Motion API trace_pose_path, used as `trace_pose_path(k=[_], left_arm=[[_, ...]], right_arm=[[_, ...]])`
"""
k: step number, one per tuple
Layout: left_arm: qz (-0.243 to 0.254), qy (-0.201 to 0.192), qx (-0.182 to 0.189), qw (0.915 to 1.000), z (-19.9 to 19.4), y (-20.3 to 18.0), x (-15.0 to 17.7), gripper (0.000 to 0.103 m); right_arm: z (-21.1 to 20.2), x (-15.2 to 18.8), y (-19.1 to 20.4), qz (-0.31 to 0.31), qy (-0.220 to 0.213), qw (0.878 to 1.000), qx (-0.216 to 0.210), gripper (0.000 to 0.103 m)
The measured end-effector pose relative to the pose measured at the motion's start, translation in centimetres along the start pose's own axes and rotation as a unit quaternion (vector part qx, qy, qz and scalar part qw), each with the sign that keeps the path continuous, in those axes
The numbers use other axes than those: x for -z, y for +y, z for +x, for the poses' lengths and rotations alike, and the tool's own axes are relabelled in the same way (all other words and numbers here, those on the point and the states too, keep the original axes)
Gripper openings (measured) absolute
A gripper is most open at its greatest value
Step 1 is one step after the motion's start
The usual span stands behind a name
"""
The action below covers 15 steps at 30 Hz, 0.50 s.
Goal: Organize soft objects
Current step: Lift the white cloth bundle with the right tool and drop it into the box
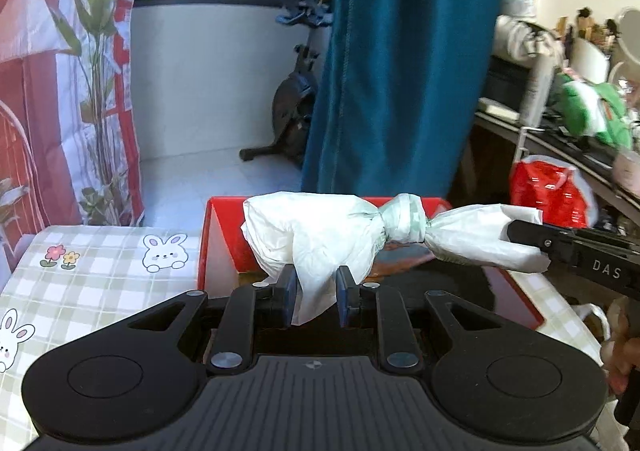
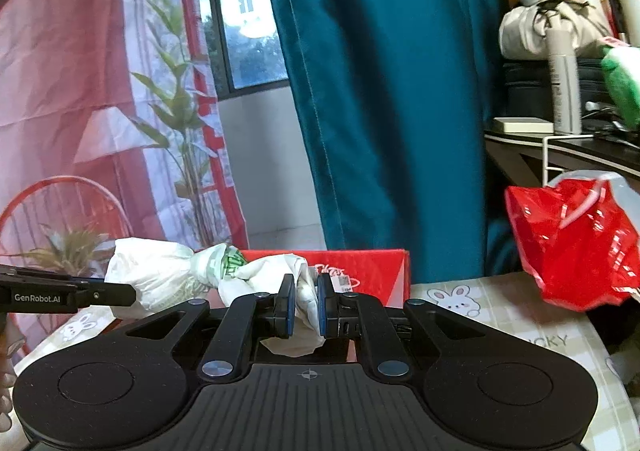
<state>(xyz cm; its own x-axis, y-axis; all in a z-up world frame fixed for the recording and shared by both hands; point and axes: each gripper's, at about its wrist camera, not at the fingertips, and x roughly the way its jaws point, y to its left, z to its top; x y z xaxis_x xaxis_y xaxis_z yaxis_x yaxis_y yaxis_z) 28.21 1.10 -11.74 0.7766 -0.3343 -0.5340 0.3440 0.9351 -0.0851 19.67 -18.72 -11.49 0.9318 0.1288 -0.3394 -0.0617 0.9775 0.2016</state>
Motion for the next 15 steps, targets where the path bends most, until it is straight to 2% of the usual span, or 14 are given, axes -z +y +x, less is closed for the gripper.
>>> trace_pose_path(k=[4, 9, 11, 13, 15], left_arm=[[0.002, 0.016, -0.02, 0.9997, 2.0, 0.4, -0.7, 0.022], [-0.002, 0.026, -0.027, 0.9993, 3.4, 0.9, -0.6, 0.025], [0.001, 0.026, -0.026, 0.9993, 3.4, 0.7, -0.5, 0.045], [0.009, 0.022, -0.027, 0.9993, 3.2, 0.6, -0.5, 0.058], [0.006, 0.014, -0.029, 0.9995, 2.8, 0.6, -0.5, 0.064]], right_arm=[[3.0, -1.1, 0.3, -0.01, 0.019, 1.0, 0.007, 0.01], [6.0, -1.0, 0.2, -0.017, 0.046, 0.998, 0.033, 0.01], [6.9, -0.6, 0.2, -0.021, 0.058, 0.997, 0.043, 0.01], [7.4, -0.1, 0.5, -0.032, 0.065, 0.996, 0.05, 0.011], [7.6, 0.2, 0.9, -0.042, 0.07, 0.995, 0.048, 0.017]])
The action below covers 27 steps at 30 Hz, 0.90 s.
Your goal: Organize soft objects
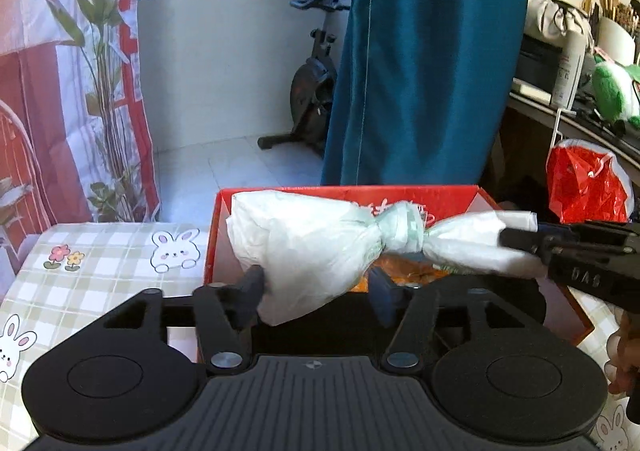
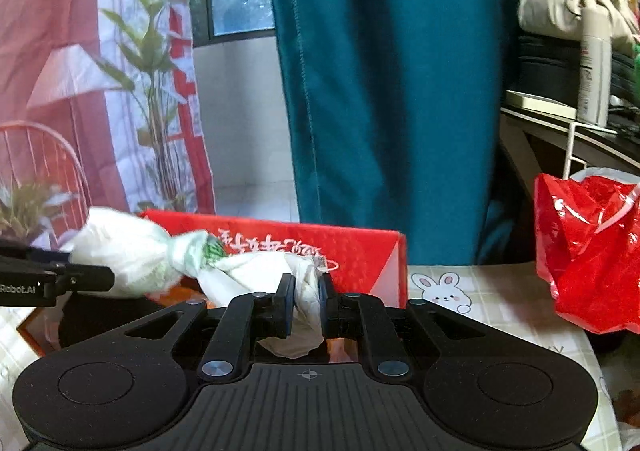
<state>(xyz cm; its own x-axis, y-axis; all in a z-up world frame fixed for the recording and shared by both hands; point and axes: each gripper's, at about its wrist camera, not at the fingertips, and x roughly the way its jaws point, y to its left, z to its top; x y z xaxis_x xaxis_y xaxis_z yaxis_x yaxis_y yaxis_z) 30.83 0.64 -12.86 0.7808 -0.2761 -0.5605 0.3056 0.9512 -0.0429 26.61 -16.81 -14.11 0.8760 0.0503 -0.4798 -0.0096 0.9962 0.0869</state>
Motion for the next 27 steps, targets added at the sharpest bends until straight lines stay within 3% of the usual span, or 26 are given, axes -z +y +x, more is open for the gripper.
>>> trace_pose_path(k=[2, 4, 5, 7, 13, 22, 27], left_arm=[[-0.009, -0.002, -0.001, 1.0, -0.2, 0.2, -0.1, 0.083], [-0.012, -0.011, -0.005, 0.9999, -0.6, 0.2, -0.3, 0.093], [-0.011, -0.017, -0.005, 0.9998, -0.9, 0.2, -0.3, 0.095], [-0.009, -0.022, -0.008, 0.9997, -1.3, 0.0, -0.4, 0.097], [-0.015, -0.031, -0.014, 0.9993, -2.3, 0.0, -0.9, 0.1], [-0.006, -0.047, -0.015, 0.9988, -4.5, -0.5, -1.3, 0.103], [-0.008, -0.069, -0.013, 0.9975, -6.4, -0.7, -1.4, 0.103]], right_arm=[[0.0, 0.1, 0.5, -0.018, 0.0, 1.0, 0.007, 0.027], [-0.2, 0.1, 1.1, -0.037, -0.006, 0.999, 0.016, 0.039], [-0.4, 0.1, 1.3, -0.042, -0.01, 0.999, 0.019, 0.048], [-0.9, 0.0, 1.3, -0.043, -0.017, 0.999, 0.021, 0.054], [-2.2, -0.4, 1.1, -0.052, -0.027, 0.998, 0.028, 0.067], [-4.1, -1.2, 1.1, -0.037, -0.037, 0.999, 0.015, 0.1], [-5.6, -2.0, 1.4, -0.029, -0.047, 0.998, 0.009, 0.102]])
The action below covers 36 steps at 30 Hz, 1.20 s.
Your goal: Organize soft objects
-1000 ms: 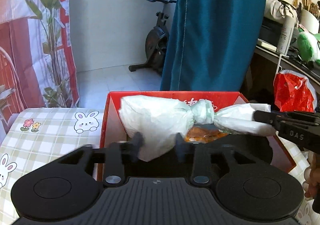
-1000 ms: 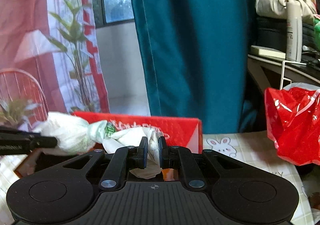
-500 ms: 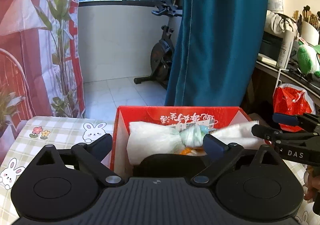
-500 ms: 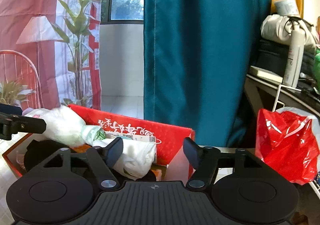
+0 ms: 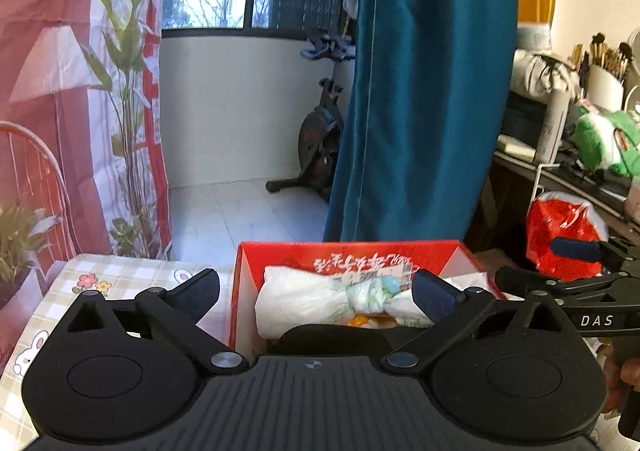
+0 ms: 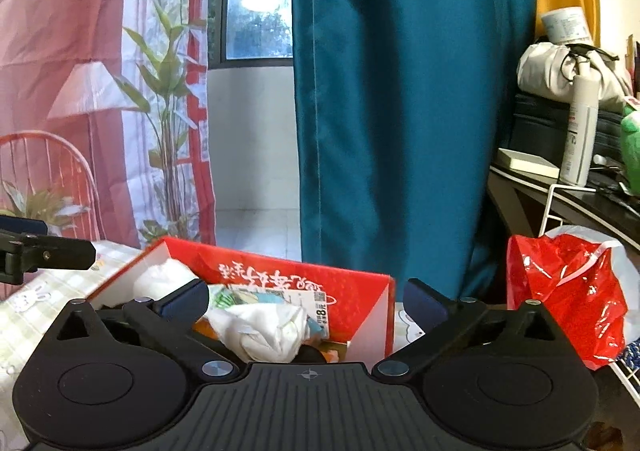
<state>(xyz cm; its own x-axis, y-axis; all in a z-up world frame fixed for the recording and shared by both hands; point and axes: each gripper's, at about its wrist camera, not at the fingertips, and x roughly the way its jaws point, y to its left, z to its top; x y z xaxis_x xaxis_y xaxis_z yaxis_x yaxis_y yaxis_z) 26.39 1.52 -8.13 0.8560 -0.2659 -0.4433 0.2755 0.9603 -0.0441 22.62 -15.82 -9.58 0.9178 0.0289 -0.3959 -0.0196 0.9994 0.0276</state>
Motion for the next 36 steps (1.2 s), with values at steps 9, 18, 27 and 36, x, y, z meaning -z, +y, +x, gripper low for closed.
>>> trace_pose_path(k=[9, 18, 27, 36], left_arm=[[-0.036, -0.023, -0.006, 0.9991, -4.3, 0.4, -1.3, 0.103], [0.005, -0.032, -0.082, 0.9961, -9.6, -1.6, -3.1, 0.103], [0.022, -0.045, -0.115, 0.9921, -15.9, -3.9, -3.7, 0.103], [0.031, -0.067, -0.135, 0.9881, -20.4, -5.9, -2.5, 0.103]], right_arm=[[-3.8, -1.1, 0.7, 0.012, -0.003, 1.0, 0.001, 0.103], [-10.0, -3.7, 2.2, 0.007, -0.026, 0.999, 0.021, 0.103], [-16.6, -5.7, 3.4, 0.01, -0.051, 0.999, 0.011, 0.103], [-21.7, -5.1, 4.2, 0.045, -0.06, 0.997, -0.012, 0.103]])
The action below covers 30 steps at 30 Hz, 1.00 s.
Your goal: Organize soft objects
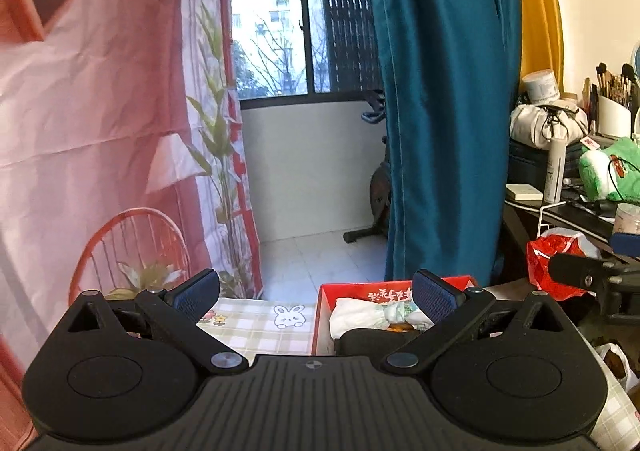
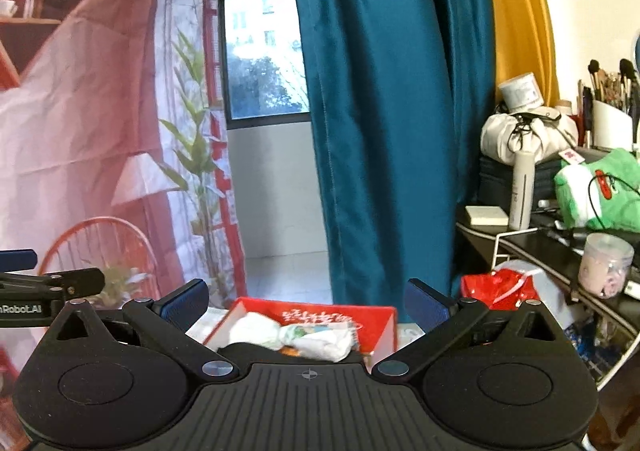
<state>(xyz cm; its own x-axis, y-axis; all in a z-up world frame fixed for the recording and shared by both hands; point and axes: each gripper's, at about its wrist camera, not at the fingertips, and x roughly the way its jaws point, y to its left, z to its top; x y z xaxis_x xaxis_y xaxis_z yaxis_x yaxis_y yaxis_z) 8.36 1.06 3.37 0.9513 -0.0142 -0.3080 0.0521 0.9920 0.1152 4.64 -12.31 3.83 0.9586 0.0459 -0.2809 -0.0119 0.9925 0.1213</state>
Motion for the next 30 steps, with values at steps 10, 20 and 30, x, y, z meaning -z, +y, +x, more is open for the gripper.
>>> trace_pose_path(k=[10, 20, 30], left_arm=[[0.005, -0.001, -0.004, 1.0, -1.6, -0.3, 0.5, 0.103], [0.007, -0.003, 0.001, 1.0, -2.2, -0.5, 0.8, 0.103], [0.003, -0.002, 0.005, 1.0, -2.5, -0.3, 0.9, 0.103]], right_arm=[[-2.2, 1.0, -0.1, 0.007, 0.007, 1.0, 0.02, 0.103], [-2.5, 1.5, -0.7, 0.009, 0.015, 0.999, 0.03, 0.103], [-2.9, 1.5, -0.4, -0.004, 0.011, 0.999, 0.036, 0.103]])
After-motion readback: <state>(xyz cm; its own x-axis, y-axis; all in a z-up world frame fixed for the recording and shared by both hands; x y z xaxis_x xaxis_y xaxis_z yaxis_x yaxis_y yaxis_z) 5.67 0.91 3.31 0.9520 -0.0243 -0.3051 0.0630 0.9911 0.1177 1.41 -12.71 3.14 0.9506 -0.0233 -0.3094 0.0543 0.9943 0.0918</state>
